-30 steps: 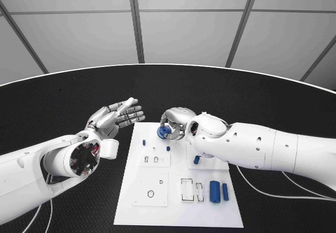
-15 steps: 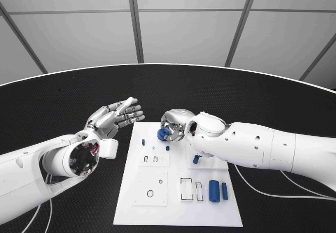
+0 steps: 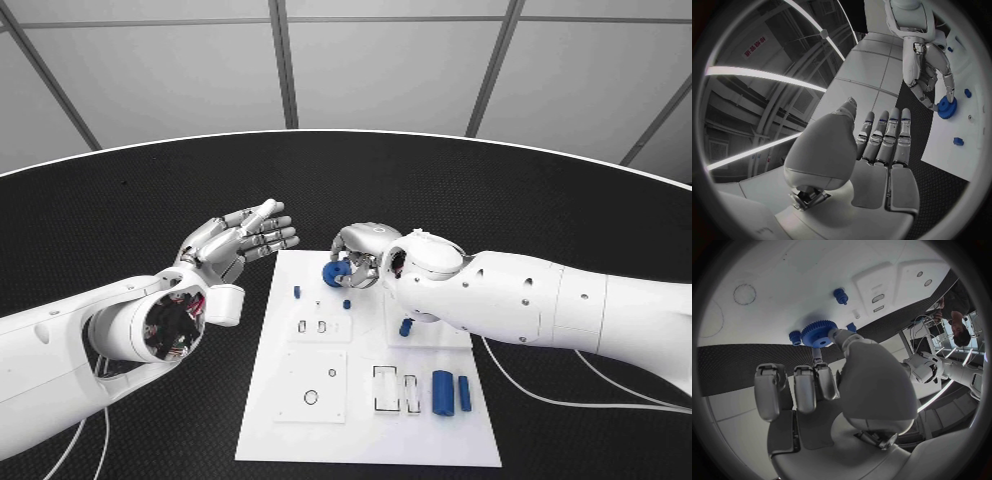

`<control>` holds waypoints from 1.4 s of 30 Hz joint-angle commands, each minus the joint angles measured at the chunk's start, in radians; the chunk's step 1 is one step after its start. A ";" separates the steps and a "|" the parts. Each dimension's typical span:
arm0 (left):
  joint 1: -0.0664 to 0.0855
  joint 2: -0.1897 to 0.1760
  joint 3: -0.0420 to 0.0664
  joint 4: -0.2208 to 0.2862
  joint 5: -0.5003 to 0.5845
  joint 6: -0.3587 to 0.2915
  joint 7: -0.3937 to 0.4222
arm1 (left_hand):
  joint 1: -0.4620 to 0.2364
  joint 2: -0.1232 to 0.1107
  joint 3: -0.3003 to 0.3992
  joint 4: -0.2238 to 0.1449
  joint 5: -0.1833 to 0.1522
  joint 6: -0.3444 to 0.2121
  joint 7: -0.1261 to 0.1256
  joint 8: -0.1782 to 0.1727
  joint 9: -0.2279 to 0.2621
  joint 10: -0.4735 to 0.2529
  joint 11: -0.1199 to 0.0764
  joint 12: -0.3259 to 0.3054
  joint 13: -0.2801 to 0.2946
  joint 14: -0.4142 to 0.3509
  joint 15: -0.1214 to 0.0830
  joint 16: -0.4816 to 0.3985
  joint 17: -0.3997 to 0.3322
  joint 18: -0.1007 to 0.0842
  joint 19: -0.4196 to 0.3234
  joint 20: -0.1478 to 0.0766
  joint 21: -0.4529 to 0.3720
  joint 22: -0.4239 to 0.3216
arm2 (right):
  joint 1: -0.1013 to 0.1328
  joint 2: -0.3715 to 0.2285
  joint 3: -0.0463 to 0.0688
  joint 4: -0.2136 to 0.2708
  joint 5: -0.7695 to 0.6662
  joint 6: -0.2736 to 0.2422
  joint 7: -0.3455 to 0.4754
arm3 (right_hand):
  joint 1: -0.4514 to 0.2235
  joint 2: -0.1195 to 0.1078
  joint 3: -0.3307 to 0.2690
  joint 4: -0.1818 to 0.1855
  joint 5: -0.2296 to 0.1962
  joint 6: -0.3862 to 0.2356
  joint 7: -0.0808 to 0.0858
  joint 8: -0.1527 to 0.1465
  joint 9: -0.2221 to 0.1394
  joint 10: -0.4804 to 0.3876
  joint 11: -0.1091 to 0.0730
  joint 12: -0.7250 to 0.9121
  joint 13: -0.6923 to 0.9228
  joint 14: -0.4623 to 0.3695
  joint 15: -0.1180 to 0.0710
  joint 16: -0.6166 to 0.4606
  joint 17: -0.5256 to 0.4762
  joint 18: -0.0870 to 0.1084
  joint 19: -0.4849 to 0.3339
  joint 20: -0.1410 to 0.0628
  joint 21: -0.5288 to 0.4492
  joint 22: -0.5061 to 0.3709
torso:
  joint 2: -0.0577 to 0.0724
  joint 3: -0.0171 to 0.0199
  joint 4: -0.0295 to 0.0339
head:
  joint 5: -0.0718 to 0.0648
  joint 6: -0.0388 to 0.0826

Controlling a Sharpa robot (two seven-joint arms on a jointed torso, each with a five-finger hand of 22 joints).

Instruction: Assemble the parts on the task board

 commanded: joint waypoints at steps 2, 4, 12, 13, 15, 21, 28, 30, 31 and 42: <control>0.000 0.000 0.000 0.000 0.000 0.000 -0.001 | 0.003 -0.003 0.004 0.004 0.001 -0.008 0.091 -0.006 -0.002 0.003 0.002 -0.007 0.000 0.002 -0.002 -0.005 -0.001 0.017 0.009 -0.001 -0.002 -0.002 | 0.000 0.002 0.000 -0.002 0.000 0.009 -0.004 | -0.007 -0.018 -0.008 -0.009 -0.027 -0.038 -0.001 -0.028 -0.014 0.007 0.008 -0.010 0.158 0.099 0.007 0.006 0.230 -0.012 0.099 0.008 0.004 0.254 | 0.000 0.0001 -0.0006 | -0.001 -0.001; 0.000 0.000 0.000 0.000 0.000 0.000 -0.001 | 0.003 -0.003 0.004 0.004 0.001 -0.008 0.091 -0.006 -0.002 0.003 0.002 -0.007 0.000 0.002 -0.002 -0.005 -0.001 0.017 0.009 -0.001 -0.002 -0.002 | 0.000 0.003 0.000 -0.003 0.000 0.015 -0.007 | -0.009 -0.020 -0.012 -0.010 -0.030 -0.040 -0.001 -0.031 -0.016 0.005 0.008 -0.013 0.155 0.099 0.007 0.006 0.230 -0.012 0.099 0.009 0.004 0.254 | -0.001 0.0001 -0.0011 | -0.001 -0.002; 0.000 -0.002 0.000 0.000 0.000 0.000 -0.002 | 0.003 -0.003 0.004 0.004 0.001 -0.008 0.091 -0.006 -0.002 0.003 0.002 -0.007 0.000 0.002 -0.002 -0.005 -0.001 0.017 0.009 -0.001 -0.002 -0.002 | 0.000 0.000 -0.001 -0.007 0.000 0.031 -0.020 | -0.009 -0.019 -0.013 -0.012 -0.031 -0.036 0.000 -0.030 -0.016 0.004 0.009 -0.013 0.155 0.099 0.008 0.006 0.231 -0.012 0.098 0.009 0.003 0.253 | -0.001 -0.0002 -0.0014 | -0.001 -0.002; 0.000 -0.002 0.000 0.001 0.000 -0.001 -0.002 | 0.003 -0.003 0.004 0.004 0.001 -0.008 0.091 -0.006 -0.002 0.003 0.002 -0.007 0.000 0.002 -0.002 -0.005 -0.001 0.017 0.009 -0.001 -0.002 -0.002 | 0.000 0.000 -0.001 -0.007 0.000 0.033 -0.021 | -0.009 -0.019 -0.013 -0.012 -0.031 -0.036 0.000 -0.030 -0.016 0.004 0.009 -0.013 0.155 0.099 0.008 0.006 0.231 -0.012 0.098 0.009 0.003 0.253 | -0.001 -0.0004 -0.0015 | -0.001 -0.002; 0.000 -0.003 0.000 0.001 0.000 -0.001 -0.002 | 0.003 -0.003 0.004 0.004 0.001 -0.008 0.091 -0.006 -0.002 0.003 0.002 -0.007 0.000 0.002 -0.002 -0.005 -0.001 0.017 0.009 -0.001 -0.002 -0.002 | 0.000 -0.001 -0.001 -0.007 0.000 0.039 -0.022 | -0.009 -0.019 -0.013 -0.012 -0.031 -0.036 0.000 -0.030 -0.016 0.004 0.009 -0.013 0.155 0.099 0.008 0.006 0.231 -0.012 0.098 0.009 0.003 0.253 | -0.001 -0.0005 -0.0015 | -0.001 -0.002; 0.000 -0.003 0.000 0.000 0.000 -0.002 -0.002 | 0.003 -0.003 0.004 0.004 0.001 -0.008 0.091 -0.006 -0.002 0.003 0.002 -0.007 0.000 0.002 -0.002 -0.005 -0.001 0.017 0.009 -0.001 -0.002 -0.002 | 0.000 -0.005 -0.002 -0.005 0.000 0.050 -0.024 | -0.009 -0.017 -0.015 -0.016 -0.028 -0.021 0.001 -0.025 -0.015 0.008 0.010 -0.008 0.160 0.099 0.009 0.006 0.231 -0.012 0.099 0.011 0.004 0.254 | -0.001 0.0004 -0.0027 | -0.001 -0.002; 0.000 -0.004 0.000 0.000 0.000 -0.001 -0.003 | 0.002 -0.003 0.003 0.005 0.001 -0.011 0.092 -0.008 -0.003 0.002 0.002 -0.008 0.000 0.002 -0.002 -0.005 -0.001 0.017 0.009 -0.001 -0.002 -0.002 | 0.000 -0.023 -0.002 0.014 0.001 -0.014 0.001 | -0.017 -0.018 -0.020 -0.013 -0.028 -0.013 0.001 -0.023 -0.015 0.013 0.011 -0.003 0.165 0.099 0.009 0.006 0.232 -0.012 0.099 0.011 0.005 0.255 | -0.001 0.0013 -0.0006 | -0.006 0.003; 0.000 -0.005 0.000 -0.001 0.000 0.000 -0.004 | 0.002 -0.003 0.003 0.005 0.001 -0.011 0.092 -0.008 -0.003 0.002 0.002 -0.008 0.000 0.002 -0.002 -0.005 -0.001 0.017 0.009 -0.001 -0.002 -0.002 | -0.001 -0.038 -0.003 0.031 0.012 -0.064 0.034 | -0.020 -0.017 -0.022 -0.012 -0.028 -0.009 0.001 -0.022 -0.016 0.018 0.010 0.004 0.170 0.099 0.010 0.006 0.231 -0.012 0.099 0.012 0.004 0.254 | -0.001 0.0024 -0.0012 | -0.008 0.005; 0.000 -0.005 0.000 -0.002 0.000 0.000 -0.004 | 0.002 -0.003 0.003 0.005 0.001 -0.011 0.092 -0.008 -0.003 0.002 0.002 -0.008 0.000 0.002 -0.002 -0.005 -0.001 0.017 0.009 -0.001 -0.002 -0.002 | -0.001 -0.049 -0.003 0.042 0.025 -0.092 0.058 | -0.022 -0.017 -0.024 -0.012 -0.029 -0.008 0.001 -0.022 -0.016 0.018 0.010 0.003 0.170 0.098 0.009 0.006 0.229 -0.012 0.099 0.012 0.004 0.254 | -0.001 0.0030 -0.0023 | -0.007 0.007; 0.000 -0.002 0.000 -0.017 0.000 0.007 -0.006 | 0.002 -0.004 0.004 0.005 0.001 -0.016 0.092 -0.010 -0.004 0.001 0.003 -0.010 -0.001 0.002 -0.002 -0.006 -0.002 0.017 0.010 -0.001 -0.002 -0.003 | 0.000 -0.246 -0.003 0.176 0.159 -0.205 0.184 | -0.034 -0.012 -0.034 -0.007 -0.048 -0.002 -0.006 -0.025 -0.019 0.019 0.006 0.005 0.171 0.098 0.004 0.005 0.226 -0.012 0.098 0.009 0.004 0.254 | -0.011 0.0100 -0.0168 | -0.008 0.014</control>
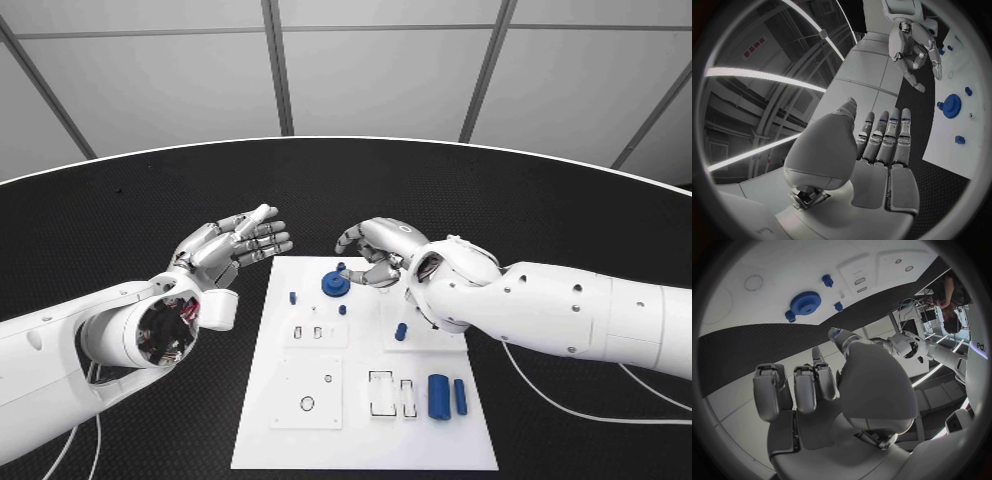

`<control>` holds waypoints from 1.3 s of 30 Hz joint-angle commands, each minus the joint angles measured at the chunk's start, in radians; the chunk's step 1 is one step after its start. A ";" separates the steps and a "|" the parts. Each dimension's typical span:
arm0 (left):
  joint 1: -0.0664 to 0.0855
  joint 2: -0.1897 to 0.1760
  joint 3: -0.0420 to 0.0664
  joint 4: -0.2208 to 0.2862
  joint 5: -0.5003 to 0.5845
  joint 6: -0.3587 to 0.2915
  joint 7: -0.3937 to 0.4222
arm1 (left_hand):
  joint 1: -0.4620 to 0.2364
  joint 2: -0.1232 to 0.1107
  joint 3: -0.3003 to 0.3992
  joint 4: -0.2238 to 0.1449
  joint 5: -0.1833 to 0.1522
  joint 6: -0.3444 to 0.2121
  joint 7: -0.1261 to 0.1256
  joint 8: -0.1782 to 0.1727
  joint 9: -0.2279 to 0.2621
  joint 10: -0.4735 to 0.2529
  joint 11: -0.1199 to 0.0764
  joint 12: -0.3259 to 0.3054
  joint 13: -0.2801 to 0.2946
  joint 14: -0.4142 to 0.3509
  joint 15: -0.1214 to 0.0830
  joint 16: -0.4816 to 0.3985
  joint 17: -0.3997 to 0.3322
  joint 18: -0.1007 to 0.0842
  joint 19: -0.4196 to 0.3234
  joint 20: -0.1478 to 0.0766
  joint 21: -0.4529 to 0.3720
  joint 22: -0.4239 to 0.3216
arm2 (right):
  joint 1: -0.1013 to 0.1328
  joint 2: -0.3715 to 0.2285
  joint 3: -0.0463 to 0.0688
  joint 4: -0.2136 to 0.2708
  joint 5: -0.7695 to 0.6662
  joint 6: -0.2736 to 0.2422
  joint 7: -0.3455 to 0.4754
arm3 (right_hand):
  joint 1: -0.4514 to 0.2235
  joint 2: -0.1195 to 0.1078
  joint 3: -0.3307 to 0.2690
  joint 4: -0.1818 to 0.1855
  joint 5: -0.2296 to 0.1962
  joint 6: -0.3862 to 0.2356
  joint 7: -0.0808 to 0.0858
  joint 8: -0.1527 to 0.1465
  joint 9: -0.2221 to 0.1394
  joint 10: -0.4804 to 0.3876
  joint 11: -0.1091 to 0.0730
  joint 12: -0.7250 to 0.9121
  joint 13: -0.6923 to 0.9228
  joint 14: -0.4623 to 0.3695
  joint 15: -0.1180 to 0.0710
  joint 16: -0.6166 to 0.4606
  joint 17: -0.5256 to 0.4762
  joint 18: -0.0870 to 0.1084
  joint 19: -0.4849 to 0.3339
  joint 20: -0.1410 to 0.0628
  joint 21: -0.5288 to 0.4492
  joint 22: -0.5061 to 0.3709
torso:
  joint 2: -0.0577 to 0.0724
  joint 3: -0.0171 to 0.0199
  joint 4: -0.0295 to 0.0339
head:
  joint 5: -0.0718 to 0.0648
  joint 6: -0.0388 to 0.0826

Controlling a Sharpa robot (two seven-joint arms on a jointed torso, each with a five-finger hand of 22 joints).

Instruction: Assemble the parts on the task board

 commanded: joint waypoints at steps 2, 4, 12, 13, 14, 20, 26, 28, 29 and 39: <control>0.000 0.003 0.000 -0.009 0.000 0.003 -0.001 | 0.003 -0.004 0.001 0.002 0.001 -0.005 0.093 -0.005 0.000 0.000 0.003 -0.003 -0.001 0.002 -0.002 -0.006 -0.002 0.017 0.007 0.002 -0.002 -0.001 | 0.000 -0.129 0.000 0.035 0.091 -0.016 0.039 | -0.009 -0.002 -0.009 -0.001 -0.003 0.019 -0.005 0.006 0.000 0.022 0.001 0.005 0.171 0.096 0.000 0.005 0.227 -0.012 0.099 0.000 0.004 0.254 | -0.008 0.0075 -0.0154 | -0.001 0.003; 0.000 0.006 0.000 -0.014 0.000 0.005 -0.001 | 0.003 -0.004 0.001 0.002 0.001 -0.005 0.093 -0.005 0.000 0.000 0.003 -0.003 -0.001 0.002 -0.002 -0.006 -0.002 0.017 0.007 0.002 -0.002 -0.001 | 0.000 -0.178 -0.001 0.044 0.116 -0.024 0.072 | -0.008 -0.002 -0.010 -0.002 -0.003 0.025 -0.005 0.007 0.000 0.023 0.000 0.006 0.172 0.096 -0.001 0.005 0.226 -0.013 0.100 -0.001 0.006 0.256 | -0.010 0.0104 -0.0208 | -0.003 0.005; 0.000 0.017 0.000 -0.030 0.000 0.008 -0.001 | 0.003 -0.004 0.001 0.002 0.001 -0.005 0.093 -0.005 0.000 0.000 0.003 -0.003 -0.001 0.002 -0.002 -0.006 -0.002 0.017 0.007 0.002 -0.002 -0.001 | -0.002 -0.295 -0.002 0.049 0.148 -0.021 0.131 | -0.009 -0.008 -0.016 -0.003 0.000 0.030 -0.009 0.008 -0.001 0.024 -0.002 0.006 0.172 0.096 -0.004 0.004 0.225 -0.013 0.101 -0.003 0.007 0.257 | -0.013 0.0184 -0.0297 | -0.010 0.007; -0.001 0.018 0.000 -0.031 0.000 0.009 -0.001 | 0.003 -0.004 0.001 0.002 0.001 -0.005 0.093 -0.005 0.000 0.000 0.003 -0.003 -0.001 0.002 -0.002 -0.006 -0.002 0.017 0.007 0.002 -0.002 -0.001 | -0.003 -0.303 -0.002 0.047 0.150 -0.019 0.132 | -0.009 -0.008 -0.016 -0.003 0.000 0.030 -0.009 0.008 -0.001 0.024 -0.002 0.006 0.172 0.096 -0.004 0.004 0.225 -0.013 0.101 -0.003 0.007 0.257 | -0.013 0.0209 -0.0310 | -0.010 0.007; -0.001 0.019 0.000 -0.033 0.000 0.009 -0.001 | 0.003 -0.004 0.001 0.002 0.001 -0.003 0.093 -0.004 0.000 0.001 0.003 -0.004 0.000 0.002 -0.002 -0.006 -0.002 0.017 0.007 0.002 -0.002 -0.002 | -0.006 -0.310 -0.002 0.045 0.151 -0.015 0.133 | -0.009 -0.009 -0.017 -0.003 0.001 0.031 -0.009 0.008 -0.002 0.024 -0.002 0.006 0.172 0.096 -0.005 0.004 0.226 -0.013 0.101 -0.004 0.007 0.257 | -0.013 0.0214 -0.0312 | -0.011 0.007; -0.001 0.022 0.000 -0.037 0.000 0.011 -0.001 | 0.003 -0.004 0.001 0.002 0.001 -0.003 0.093 -0.004 0.000 0.001 0.003 -0.004 0.000 0.002 -0.002 -0.006 -0.002 0.017 0.007 0.002 -0.002 -0.002 | -0.028 -0.324 -0.002 0.011 0.179 0.000 0.133 | -0.008 -0.012 -0.020 -0.004 0.001 0.031 -0.011 0.006 -0.003 0.024 -0.004 0.006 0.172 0.096 -0.006 0.005 0.227 -0.013 0.100 -0.005 0.007 0.257 | -0.014 0.0249 -0.0323 | -0.014 0.004; -0.001 0.020 0.000 -0.038 0.000 0.011 -0.001 | 0.003 -0.004 0.001 0.002 0.001 -0.003 0.093 -0.004 0.000 0.001 0.003 -0.004 0.000 0.002 -0.002 -0.006 -0.002 0.017 0.007 0.002 -0.002 -0.002 | -0.066 -0.322 -0.002 -0.014 0.204 0.016 0.131 | -0.007 -0.013 -0.020 -0.005 0.002 0.030 -0.011 0.005 -0.003 0.023 -0.004 0.005 0.171 0.096 -0.006 0.005 0.227 -0.013 0.101 -0.006 0.007 0.257 | -0.012 0.0223 -0.0323 | -0.014 0.002; -0.001 0.019 0.000 -0.038 0.000 0.011 0.000 | 0.003 -0.004 0.001 0.002 0.001 -0.003 0.093 -0.004 0.000 0.001 0.003 -0.004 0.000 0.002 -0.002 -0.006 -0.002 0.017 0.007 0.002 -0.002 -0.002 | -0.077 -0.318 -0.002 -0.018 0.207 0.020 0.129 | -0.007 -0.013 -0.020 -0.005 0.002 0.030 -0.011 0.005 -0.003 0.023 -0.004 0.005 0.171 0.096 -0.006 0.005 0.227 -0.013 0.101 -0.006 0.007 0.257 | -0.012 0.0217 -0.0319 | -0.014 0.001; -0.001 0.019 0.000 -0.038 0.000 0.011 0.000 | 0.003 -0.004 0.001 0.002 0.001 -0.003 0.093 -0.004 0.000 0.001 0.003 -0.004 0.000 0.002 -0.002 -0.006 -0.002 0.017 0.007 0.002 -0.002 -0.002 | -0.081 -0.316 -0.002 -0.020 0.207 0.021 0.129 | -0.007 -0.013 -0.020 -0.005 0.002 0.030 -0.011 0.005 -0.003 0.023 -0.004 0.005 0.171 0.096 -0.006 0.005 0.227 -0.013 0.101 -0.006 0.007 0.257 | -0.012 0.0211 -0.0313 | -0.015 0.000; -0.001 0.017 0.000 -0.037 0.000 0.011 0.000 | 0.004 -0.004 0.002 0.002 0.001 -0.005 0.093 -0.005 0.000 0.001 0.003 -0.004 0.000 0.002 -0.002 -0.006 -0.002 0.017 0.007 0.002 -0.003 -0.002 | -0.110 -0.287 -0.003 -0.048 0.210 0.030 0.116 | -0.004 -0.013 -0.022 -0.006 0.002 0.027 -0.011 0.003 -0.005 0.024 -0.005 0.006 0.172 0.096 -0.007 0.005 0.228 -0.013 0.101 -0.006 0.007 0.257 | -0.011 0.0198 -0.0298 | -0.017 -0.002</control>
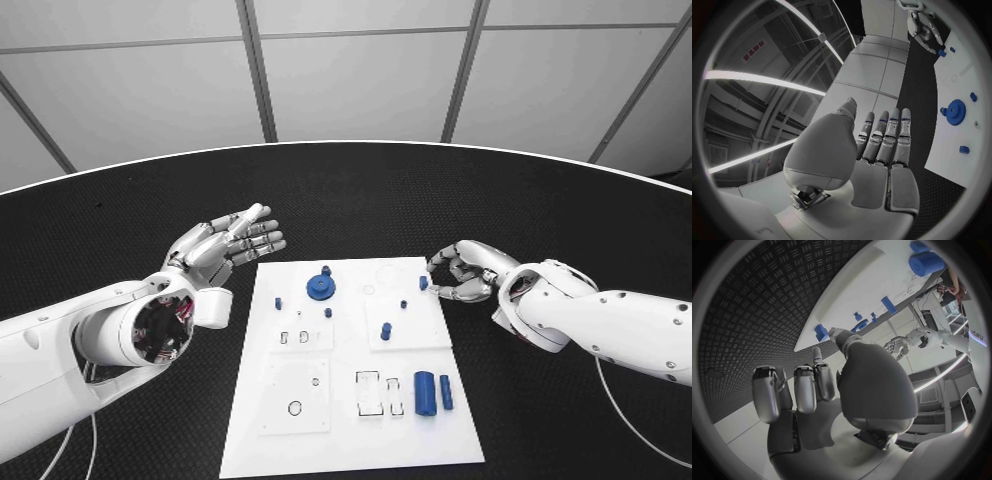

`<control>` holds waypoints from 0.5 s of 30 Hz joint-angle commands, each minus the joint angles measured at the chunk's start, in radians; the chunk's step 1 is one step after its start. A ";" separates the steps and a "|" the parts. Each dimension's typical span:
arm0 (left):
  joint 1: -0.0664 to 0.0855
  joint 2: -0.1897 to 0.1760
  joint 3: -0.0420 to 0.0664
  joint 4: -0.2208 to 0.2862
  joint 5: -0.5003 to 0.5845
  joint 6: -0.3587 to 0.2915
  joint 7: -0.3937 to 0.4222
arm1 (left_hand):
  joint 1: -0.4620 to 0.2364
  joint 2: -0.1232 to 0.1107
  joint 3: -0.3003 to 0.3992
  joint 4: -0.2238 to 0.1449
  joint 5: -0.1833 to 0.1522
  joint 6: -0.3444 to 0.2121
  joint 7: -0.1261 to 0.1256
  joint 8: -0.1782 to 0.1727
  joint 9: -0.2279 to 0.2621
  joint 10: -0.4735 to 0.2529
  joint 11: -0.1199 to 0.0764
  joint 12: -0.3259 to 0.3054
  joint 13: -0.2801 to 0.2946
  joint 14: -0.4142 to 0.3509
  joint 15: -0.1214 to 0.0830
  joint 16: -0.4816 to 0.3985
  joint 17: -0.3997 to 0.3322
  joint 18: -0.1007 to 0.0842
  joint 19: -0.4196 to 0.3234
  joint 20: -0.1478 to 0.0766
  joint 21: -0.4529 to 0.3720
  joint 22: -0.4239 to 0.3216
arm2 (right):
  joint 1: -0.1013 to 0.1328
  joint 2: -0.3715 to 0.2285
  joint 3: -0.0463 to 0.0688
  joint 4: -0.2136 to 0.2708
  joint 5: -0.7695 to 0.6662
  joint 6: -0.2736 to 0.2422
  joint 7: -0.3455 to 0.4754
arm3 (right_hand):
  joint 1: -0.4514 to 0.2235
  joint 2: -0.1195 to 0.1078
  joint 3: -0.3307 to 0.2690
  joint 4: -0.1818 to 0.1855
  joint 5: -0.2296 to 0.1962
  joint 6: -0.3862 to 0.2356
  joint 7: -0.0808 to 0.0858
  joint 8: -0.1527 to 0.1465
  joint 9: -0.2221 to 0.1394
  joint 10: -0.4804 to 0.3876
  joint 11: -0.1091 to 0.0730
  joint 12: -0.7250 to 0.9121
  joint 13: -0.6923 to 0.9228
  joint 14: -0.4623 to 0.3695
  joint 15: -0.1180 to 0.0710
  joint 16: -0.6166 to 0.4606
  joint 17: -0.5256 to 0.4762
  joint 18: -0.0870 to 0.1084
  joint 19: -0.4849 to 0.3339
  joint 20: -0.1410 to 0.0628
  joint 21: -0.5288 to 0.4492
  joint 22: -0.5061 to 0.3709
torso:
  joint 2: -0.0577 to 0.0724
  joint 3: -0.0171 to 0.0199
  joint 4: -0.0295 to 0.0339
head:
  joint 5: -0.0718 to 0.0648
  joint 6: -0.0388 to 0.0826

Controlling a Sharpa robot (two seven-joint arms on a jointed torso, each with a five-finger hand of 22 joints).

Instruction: Assemble the parts on the task board

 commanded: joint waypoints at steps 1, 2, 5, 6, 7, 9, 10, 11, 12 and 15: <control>0.000 -0.001 0.000 0.000 0.000 0.000 0.000 | 0.004 -0.004 0.002 0.002 0.001 -0.005 0.093 -0.005 -0.001 0.001 0.003 -0.004 0.000 0.002 -0.002 -0.006 -0.002 0.017 0.007 0.002 -0.003 -0.002 | -0.004 0.007 0.000 -0.007 0.000 0.001 -0.003 | 0.001 -0.007 -0.005 0.000 0.002 0.002 0.000 -0.001 -0.002 0.024 -0.005 0.006 0.172 0.096 -0.007 0.005 0.228 -0.013 0.101 -0.006 0.004 0.258 | 0.000 -0.0007 0.0001 | 0.001 -0.001; 0.000 -0.001 0.000 0.000 0.000 0.000 0.000 | 0.004 -0.004 0.002 0.002 0.001 -0.005 0.093 -0.005 -0.001 0.001 0.003 -0.004 0.000 0.002 -0.002 -0.006 -0.002 0.017 0.007 0.002 -0.003 -0.002 | -0.006 0.010 0.000 -0.009 0.000 -0.001 -0.004 | 0.001 -0.007 -0.005 0.000 0.002 0.002 0.000 -0.001 -0.002 0.024 -0.005 0.006 0.172 0.096 -0.007 0.005 0.228 -0.013 0.101 -0.006 0.004 0.258 | 0.001 -0.0003 0.0002 | 0.002 -0.002; 0.000 -0.002 0.000 0.001 0.000 0.000 0.000 | 0.004 -0.004 0.002 0.002 0.001 -0.005 0.093 -0.005 -0.001 0.001 0.003 -0.004 0.000 0.002 -0.002 -0.006 -0.002 0.017 0.007 0.002 -0.003 -0.002 | -0.010 0.018 0.000 -0.016 0.000 -0.005 -0.008 | 0.002 -0.007 -0.005 0.000 0.002 0.001 0.000 -0.002 -0.002 0.025 -0.005 0.007 0.173 0.096 -0.007 0.005 0.228 -0.013 0.101 -0.006 0.004 0.257 | 0.001 0.0011 -0.0015 | 0.005 -0.003; 0.000 -0.002 0.000 0.001 0.000 0.000 0.000 | 0.004 -0.004 0.002 0.002 0.001 -0.005 0.093 -0.005 -0.001 0.001 0.003 -0.004 0.000 0.002 -0.002 -0.006 -0.002 0.017 0.007 0.002 -0.003 -0.002 | -0.011 0.021 0.000 -0.017 0.000 -0.007 -0.009 | 0.002 -0.007 -0.005 0.000 0.002 0.001 0.000 -0.002 -0.002 0.025 -0.005 0.007 0.173 0.096 -0.007 0.005 0.228 -0.013 0.101 -0.006 0.004 0.257 | 0.001 0.0014 -0.0010 | 0.005 -0.003; 0.000 -0.002 0.000 0.001 0.000 -0.001 0.000 | 0.004 -0.004 0.002 0.002 0.001 -0.005 0.093 -0.005 -0.001 0.001 0.003 -0.004 0.000 0.002 -0.002 -0.006 -0.002 0.017 0.007 0.002 -0.003 -0.002 | -0.011 0.023 0.000 -0.018 0.000 -0.009 -0.010 | 0.003 -0.005 -0.005 0.000 0.002 0.000 0.000 -0.003 -0.003 0.024 -0.005 0.006 0.172 0.096 -0.006 0.005 0.229 -0.013 0.101 -0.007 0.005 0.258 | 0.001 0.0011 -0.0010 | 0.006 -0.002; 0.000 -0.002 0.000 0.000 0.000 0.000 0.000 | 0.004 -0.004 0.002 0.002 0.001 -0.005 0.093 -0.005 -0.001 0.001 0.003 -0.004 0.000 0.002 -0.002 -0.006 -0.002 0.017 0.007 0.002 -0.003 -0.002 | -0.012 0.026 0.000 -0.021 0.000 -0.012 -0.012 | 0.003 -0.005 -0.005 0.000 0.002 0.000 0.000 -0.003 -0.003 0.024 -0.005 0.006 0.172 0.096 -0.006 0.005 0.229 -0.013 0.101 -0.007 0.005 0.258 | 0.000 0.0007 -0.0009 | 0.007 -0.004; 0.000 -0.002 0.000 0.000 0.000 0.000 0.000 | 0.004 -0.004 0.002 0.002 0.001 -0.005 0.093 -0.005 -0.001 0.001 0.003 -0.004 0.000 0.002 -0.002 -0.006 -0.002 0.017 0.007 0.002 -0.003 -0.002 | -0.012 0.028 0.000 -0.023 0.000 -0.014 -0.014 | 0.003 -0.005 -0.005 0.000 0.002 0.000 0.000 -0.003 -0.003 0.025 -0.005 0.008 0.173 0.096 -0.006 0.005 0.229 -0.013 0.100 -0.007 0.004 0.257 | 0.000 0.0003 -0.0006 | 0.007 -0.005; 0.000 -0.002 0.000 0.000 0.000 0.000 0.000 | 0.004 -0.004 0.002 0.002 0.001 -0.005 0.093 -0.005 -0.001 0.001 0.003 -0.004 0.000 0.002 -0.002 -0.006 -0.002 0.017 0.007 0.002 -0.003 -0.002 | -0.012 0.030 0.000 -0.025 0.000 -0.017 -0.016 | 0.003 -0.004 -0.005 0.000 0.003 0.000 0.001 -0.003 -0.003 0.026 -0.005 0.008 0.174 0.097 -0.006 0.005 0.230 -0.013 0.101 -0.007 0.004 0.258 | 0.000 0.0002 -0.0005 | 0.007 -0.007; 0.000 -0.002 0.000 0.000 0.000 0.000 0.000 | 0.004 -0.004 0.002 0.002 0.001 -0.005 0.093 -0.005 -0.001 0.001 0.003 -0.004 0.000 0.002 -0.002 -0.006 -0.002 0.017 0.007 0.002 -0.003 -0.002 | -0.012 0.031 0.000 -0.027 0.000 -0.019 -0.018 | 0.004 -0.003 -0.004 0.000 0.003 0.000 0.001 -0.004 -0.003 0.026 -0.005 0.008 0.174 0.097 -0.006 0.006 0.230 -0.013 0.101 -0.007 0.005 0.258 | 0.000 0.0000 -0.0005 | 0.007 -0.007; 0.000 -0.002 0.000 0.000 0.000 0.001 0.000 | 0.004 -0.004 0.002 0.002 0.001 -0.005 0.093 -0.005 -0.001 0.001 0.003 -0.004 0.000 0.002 -0.002 -0.006 -0.002 0.017 0.007 0.002 -0.003 -0.002 | -0.013 0.033 0.000 -0.029 0.000 -0.022 -0.021 | 0.004 -0.001 -0.004 0.000 0.003 0.000 0.001 -0.004 -0.003 0.026 -0.004 0.008 0.174 0.097 -0.006 0.006 0.230 -0.013 0.101 -0.007 0.005 0.258 | 0.000 0.0002 0.0000 | 0.008 -0.008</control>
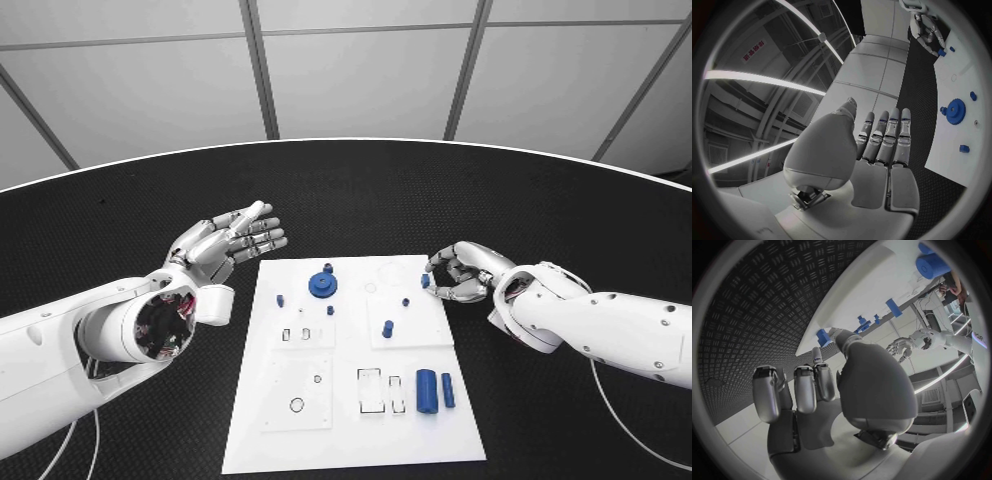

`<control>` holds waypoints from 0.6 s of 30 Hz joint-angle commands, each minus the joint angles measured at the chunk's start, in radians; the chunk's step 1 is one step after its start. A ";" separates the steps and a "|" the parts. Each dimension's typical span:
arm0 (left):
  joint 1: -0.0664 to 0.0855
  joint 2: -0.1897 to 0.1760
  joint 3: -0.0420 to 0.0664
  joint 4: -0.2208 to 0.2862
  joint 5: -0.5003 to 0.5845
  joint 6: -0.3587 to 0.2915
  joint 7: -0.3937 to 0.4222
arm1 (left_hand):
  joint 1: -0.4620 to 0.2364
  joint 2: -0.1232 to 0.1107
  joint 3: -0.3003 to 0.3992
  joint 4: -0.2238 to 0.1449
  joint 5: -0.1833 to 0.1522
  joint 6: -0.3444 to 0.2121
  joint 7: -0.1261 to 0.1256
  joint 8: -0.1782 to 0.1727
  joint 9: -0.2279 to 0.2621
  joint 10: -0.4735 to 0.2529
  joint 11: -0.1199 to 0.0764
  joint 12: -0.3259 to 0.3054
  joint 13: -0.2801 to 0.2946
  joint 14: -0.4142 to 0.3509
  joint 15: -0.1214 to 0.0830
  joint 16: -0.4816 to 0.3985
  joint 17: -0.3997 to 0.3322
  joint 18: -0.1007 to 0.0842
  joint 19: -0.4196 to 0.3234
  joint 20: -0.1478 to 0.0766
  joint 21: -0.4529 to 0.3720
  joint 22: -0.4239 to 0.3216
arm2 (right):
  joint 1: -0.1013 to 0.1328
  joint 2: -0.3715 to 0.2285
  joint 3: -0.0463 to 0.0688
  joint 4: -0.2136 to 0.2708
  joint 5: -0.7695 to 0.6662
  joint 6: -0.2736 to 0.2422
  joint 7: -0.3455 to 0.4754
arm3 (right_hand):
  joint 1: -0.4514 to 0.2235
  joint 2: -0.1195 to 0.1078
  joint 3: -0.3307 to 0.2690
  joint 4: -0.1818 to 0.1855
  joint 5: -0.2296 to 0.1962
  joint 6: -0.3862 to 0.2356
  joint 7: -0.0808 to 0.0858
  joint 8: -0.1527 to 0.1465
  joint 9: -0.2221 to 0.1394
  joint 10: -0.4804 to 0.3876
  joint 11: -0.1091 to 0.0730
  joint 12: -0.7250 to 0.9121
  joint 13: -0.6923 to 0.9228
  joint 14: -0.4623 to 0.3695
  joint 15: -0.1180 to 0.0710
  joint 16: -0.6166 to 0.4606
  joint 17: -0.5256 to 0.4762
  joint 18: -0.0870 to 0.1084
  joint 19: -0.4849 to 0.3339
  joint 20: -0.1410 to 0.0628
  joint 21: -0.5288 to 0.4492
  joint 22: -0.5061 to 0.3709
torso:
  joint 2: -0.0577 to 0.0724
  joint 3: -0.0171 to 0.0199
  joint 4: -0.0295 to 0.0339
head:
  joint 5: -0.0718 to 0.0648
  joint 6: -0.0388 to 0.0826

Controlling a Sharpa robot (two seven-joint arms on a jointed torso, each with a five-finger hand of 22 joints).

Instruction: Assemble the parts on the task board

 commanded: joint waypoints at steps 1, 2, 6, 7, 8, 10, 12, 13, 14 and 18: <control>0.000 0.000 0.000 -0.001 0.000 0.000 0.000 | 0.004 -0.004 0.002 0.002 0.001 -0.005 0.093 -0.005 -0.001 0.001 0.003 -0.004 0.000 0.002 -0.002 -0.006 -0.002 0.017 0.007 0.002 -0.003 -0.002 | 0.000 0.002 0.000 -0.002 0.000 -0.004 -0.003 | 0.004 -0.001 -0.004 0.000 0.003 0.000 0.001 -0.004 -0.002 0.026 -0.004 0.004 0.174 0.097 -0.006 0.006 0.230 -0.013 0.101 -0.007 0.005 0.258 | -0.001 -0.0001 -0.0001 | 0.002 -0.003; 0.000 0.000 0.000 -0.001 0.000 0.001 0.000 | 0.004 -0.004 0.002 0.002 0.001 -0.005 0.093 -0.005 -0.001 0.001 0.003 -0.004 0.000 0.002 -0.002 -0.006 -0.002 0.017 0.007 0.002 -0.003 -0.002 | 0.000 0.002 0.000 -0.002 0.000 -0.005 -0.004 | 0.004 -0.001 -0.004 0.000 0.003 0.000 0.001 -0.004 -0.002 0.026 -0.004 0.004 0.174 0.097 -0.006 0.006 0.230 -0.013 0.101 -0.007 0.005 0.258 | -0.001 0.0002 -0.0010 | 0.002 -0.003; 0.000 -0.001 0.000 -0.001 0.000 0.001 -0.001 | 0.004 -0.004 0.002 0.002 0.001 -0.005 0.093 -0.005 -0.001 0.001 0.003 -0.004 0.000 0.002 -0.002 -0.006 -0.002 0.017 0.007 0.002 -0.003 -0.002 | 0.000 0.006 0.000 -0.003 0.000 -0.007 -0.005 | 0.004 0.002 -0.003 0.001 0.003 0.002 0.002 -0.003 -0.002 0.028 -0.004 0.006 0.176 0.097 -0.006 0.006 0.231 -0.014 0.102 -0.007 0.006 0.259 | 0.000 0.0004 -0.0023 | 0.001 -0.001; 0.000 -0.001 0.000 -0.002 0.000 0.001 -0.001 | 0.004 -0.004 0.002 0.002 0.001 -0.005 0.093 -0.005 -0.001 0.001 0.003 -0.004 0.000 0.002 -0.002 -0.006 -0.002 0.017 0.007 0.002 -0.003 -0.002 | 0.000 0.008 0.000 -0.004 0.000 -0.007 -0.005 | 0.004 0.003 -0.003 0.002 0.004 0.003 0.002 -0.003 -0.002 0.028 -0.004 0.007 0.177 0.097 -0.005 0.006 0.231 -0.013 0.101 -0.007 0.005 0.259 | 0.000 0.0004 -0.0023 | 0.002 -0.002; 0.000 -0.001 0.000 -0.002 0.000 0.001 -0.001 | 0.004 -0.004 0.002 0.002 0.001 -0.005 0.093 -0.005 -0.001 0.001 0.003 -0.004 0.000 0.002 -0.002 -0.006 -0.002 0.017 0.007 0.002 -0.003 -0.002 | 0.000 0.009 0.000 -0.005 0.000 -0.007 -0.006 | 0.004 0.005 -0.003 0.002 0.004 0.005 0.002 -0.002 -0.002 0.029 -0.003 0.007 0.177 0.097 -0.005 0.006 0.232 -0.014 0.102 -0.007 0.006 0.259 | 0.000 0.0003 -0.0020 | 0.001 -0.004; 0.000 -0.001 0.000 -0.001 0.000 0.002 -0.002 | 0.004 -0.004 0.002 0.002 0.001 -0.005 0.093 -0.005 -0.001 0.001 0.003 -0.004 0.000 0.002 -0.002 -0.006 -0.002 0.017 0.007 0.002 -0.003 -0.002 | 0.000 0.013 0.000 -0.007 0.000 -0.008 -0.008 | 0.005 0.008 -0.001 0.002 0.004 0.012 0.003 0.000 -0.002 0.030 -0.003 0.009 0.178 0.097 -0.006 0.006 0.231 -0.014 0.102 -0.007 0.006 0.260 | 0.000 0.0003 -0.0015 | 0.001 -0.004; 0.000 -0.001 0.000 -0.001 0.000 0.002 -0.002 | 0.004 -0.004 0.002 0.002 0.001 -0.005 0.093 -0.005 -0.001 0.001 0.003 -0.004 0.000 0.002 -0.002 -0.006 -0.002 0.017 0.007 0.002 -0.003 -0.002 | 0.000 0.016 0.000 -0.008 0.000 -0.006 -0.009 | 0.008 0.012 0.002 0.000 0.005 0.022 0.002 0.003 -0.001 0.031 -0.003 0.009 0.178 0.097 -0.007 0.006 0.232 -0.014 0.102 -0.007 0.006 0.260 | 0.000 0.0002 -0.0009 | 0.001 -0.006; 0.000 0.000 0.000 -0.001 0.000 0.003 -0.002 | 0.004 -0.004 0.002 0.002 0.001 -0.005 0.093 -0.005 -0.001 0.001 0.003 -0.004 0.000 0.002 -0.002 -0.006 -0.002 0.017 0.007 0.002 -0.003 -0.002 | 0.000 0.017 0.000 -0.009 0.000 -0.005 -0.010 | 0.009 0.014 0.003 0.000 0.004 0.027 0.001 0.005 -0.001 0.032 -0.003 0.010 0.180 0.097 -0.008 0.006 0.233 -0.014 0.102 -0.008 0.007 0.261 | 0.000 -0.0002 -0.0008 | 0.001 -0.006; 0.000 0.000 0.000 -0.001 0.000 0.003 -0.002 | 0.004 -0.004 0.002 0.002 0.001 -0.005 0.093 -0.005 -0.001 0.001 0.003 -0.004 0.000 0.002 -0.002 -0.006 -0.002 0.017 0.007 0.002 -0.003 -0.002 | 0.000 0.020 0.000 -0.010 0.000 -0.004 -0.011 | 0.011 0.016 0.006 -0.001 0.000 0.035 0.000 0.008 -0.001 0.034 -0.004 0.013 0.182 0.097 -0.010 0.007 0.233 -0.014 0.103 -0.009 0.007 0.261 | -0.001 -0.0006 -0.0003 | 0.002 -0.007; 0.000 -0.001 0.000 0.000 0.000 0.004 -0.003 | 0.005 -0.005 0.003 0.002 0.001 -0.009 0.093 -0.007 -0.002 0.002 0.003 -0.007 0.000 0.003 -0.001 -0.007 -0.002 0.017 0.008 0.002 -0.003 -0.003 | 0.000 0.025 0.000 -0.013 0.000 -0.003 -0.015 | 0.020 0.029 0.018 -0.008 -0.024 0.059 -0.005 0.014 -0.002 0.038 -0.008 0.017 0.185 0.098 -0.018 0.007 0.234 -0.015 0.103 -0.016 0.008 0.262 | 0.000 -0.0002 0.0004 | 0.002 -0.008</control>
